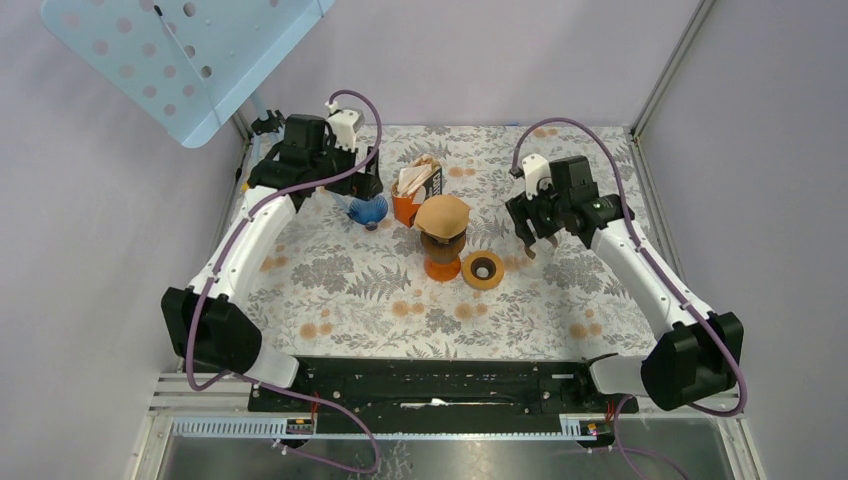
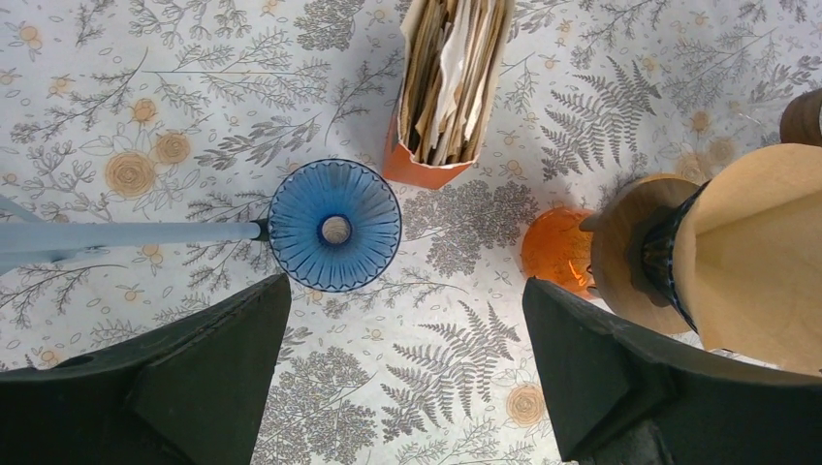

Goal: Place the coffee filter in the dripper
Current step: Move the coffee server to the center of the board, then pick up the dripper holder from the center of the board.

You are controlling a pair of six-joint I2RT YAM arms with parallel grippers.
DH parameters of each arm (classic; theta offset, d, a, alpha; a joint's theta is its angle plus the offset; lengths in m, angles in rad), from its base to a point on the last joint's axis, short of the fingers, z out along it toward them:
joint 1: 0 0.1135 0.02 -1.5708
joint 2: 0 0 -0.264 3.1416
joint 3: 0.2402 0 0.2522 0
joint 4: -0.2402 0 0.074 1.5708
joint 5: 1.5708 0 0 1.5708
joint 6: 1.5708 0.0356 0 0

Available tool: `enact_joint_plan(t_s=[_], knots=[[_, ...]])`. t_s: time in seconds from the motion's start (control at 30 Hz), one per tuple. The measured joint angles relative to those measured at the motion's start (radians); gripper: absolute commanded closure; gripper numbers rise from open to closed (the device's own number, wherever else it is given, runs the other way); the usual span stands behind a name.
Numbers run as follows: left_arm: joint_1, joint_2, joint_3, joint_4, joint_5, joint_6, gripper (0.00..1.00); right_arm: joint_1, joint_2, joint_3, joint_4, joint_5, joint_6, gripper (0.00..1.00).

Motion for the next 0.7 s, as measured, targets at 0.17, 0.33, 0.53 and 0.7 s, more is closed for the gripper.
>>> enact_joint_plan(t_s=[0.17, 0.33, 0.53, 0.7], knots=[[0.027, -0.008, -0.001, 0.000, 0.002, 0.000, 0.01, 0.006, 0.007, 0.081, -0.016, -0.031, -0.034, 0.18], [0.067, -0.031, -0.021, 0.000, 0.015, -0.001, 0.01, 0.011, 0.079, 0.148, -0.027, -0.099, -0.135, 0.16], [0.096, -0.061, -0.037, 0.000, 0.030, -0.001, 0.01, 0.012, 0.205, 0.170, -0.047, -0.193, -0.240, 0.17], [0.106, -0.095, -0.049, 0.000, 0.038, -0.001, 0.01, 0.013, 0.288, 0.167, -0.030, -0.270, -0.254, 0.18]])
